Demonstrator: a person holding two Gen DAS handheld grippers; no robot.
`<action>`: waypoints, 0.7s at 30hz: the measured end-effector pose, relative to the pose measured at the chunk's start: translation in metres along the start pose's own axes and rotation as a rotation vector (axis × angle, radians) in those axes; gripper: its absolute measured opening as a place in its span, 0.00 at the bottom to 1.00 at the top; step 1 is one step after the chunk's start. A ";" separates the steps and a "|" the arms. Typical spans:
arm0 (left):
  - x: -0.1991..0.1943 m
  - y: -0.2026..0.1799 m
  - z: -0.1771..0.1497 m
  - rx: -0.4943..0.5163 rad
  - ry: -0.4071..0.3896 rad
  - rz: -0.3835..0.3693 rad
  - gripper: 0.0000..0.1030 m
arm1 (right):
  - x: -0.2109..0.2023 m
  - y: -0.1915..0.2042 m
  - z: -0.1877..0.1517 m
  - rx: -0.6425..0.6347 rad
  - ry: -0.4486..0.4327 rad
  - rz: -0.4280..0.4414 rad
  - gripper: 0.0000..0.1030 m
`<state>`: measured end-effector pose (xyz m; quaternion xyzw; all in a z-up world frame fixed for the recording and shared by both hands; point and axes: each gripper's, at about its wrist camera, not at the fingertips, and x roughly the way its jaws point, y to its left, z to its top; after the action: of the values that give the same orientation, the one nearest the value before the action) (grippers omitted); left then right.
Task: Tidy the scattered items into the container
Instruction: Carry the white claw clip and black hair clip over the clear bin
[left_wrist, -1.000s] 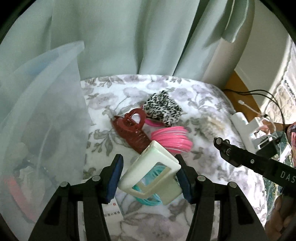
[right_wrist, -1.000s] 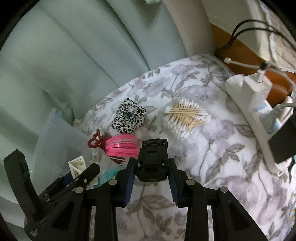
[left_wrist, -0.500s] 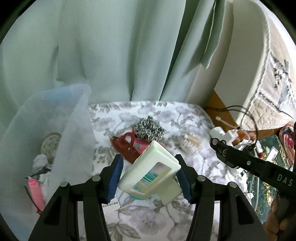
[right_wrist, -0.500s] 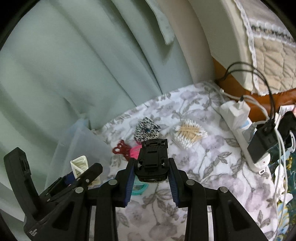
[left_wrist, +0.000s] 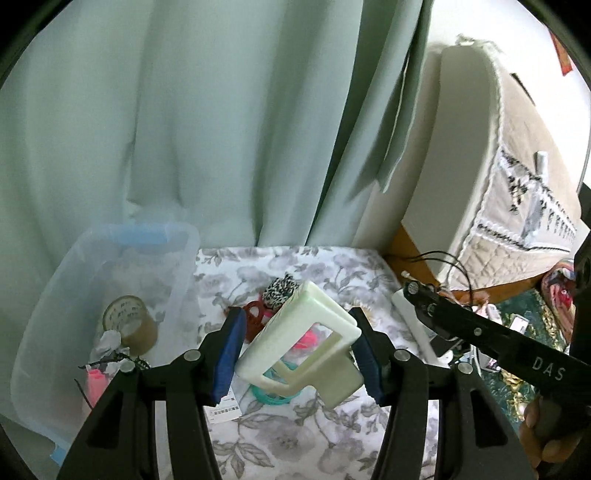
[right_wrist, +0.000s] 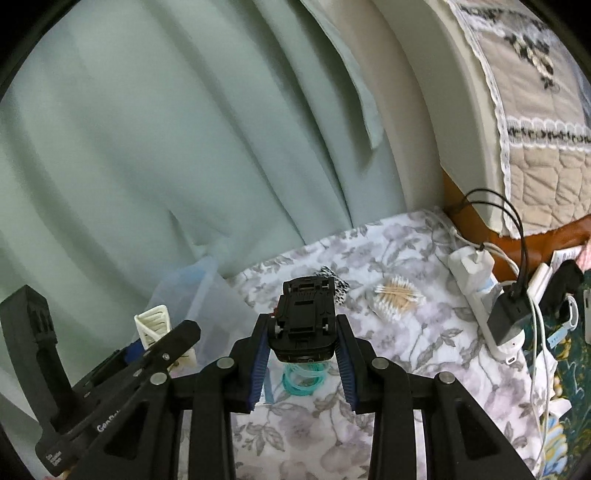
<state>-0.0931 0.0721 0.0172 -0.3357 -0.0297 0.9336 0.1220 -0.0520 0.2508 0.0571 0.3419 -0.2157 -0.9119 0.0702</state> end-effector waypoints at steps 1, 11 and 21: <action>-0.005 -0.001 0.000 -0.001 -0.006 -0.002 0.56 | -0.003 0.004 0.001 -0.007 -0.007 0.001 0.35; -0.054 0.014 0.010 -0.053 -0.086 -0.006 0.56 | -0.028 0.047 0.003 -0.082 -0.068 0.008 0.35; -0.102 0.061 0.005 -0.145 -0.146 0.016 0.56 | -0.034 0.099 0.001 -0.174 -0.085 0.041 0.35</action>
<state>-0.0332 -0.0119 0.0759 -0.2748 -0.1035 0.9519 0.0875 -0.0286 0.1718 0.1213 0.2912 -0.1456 -0.9392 0.1093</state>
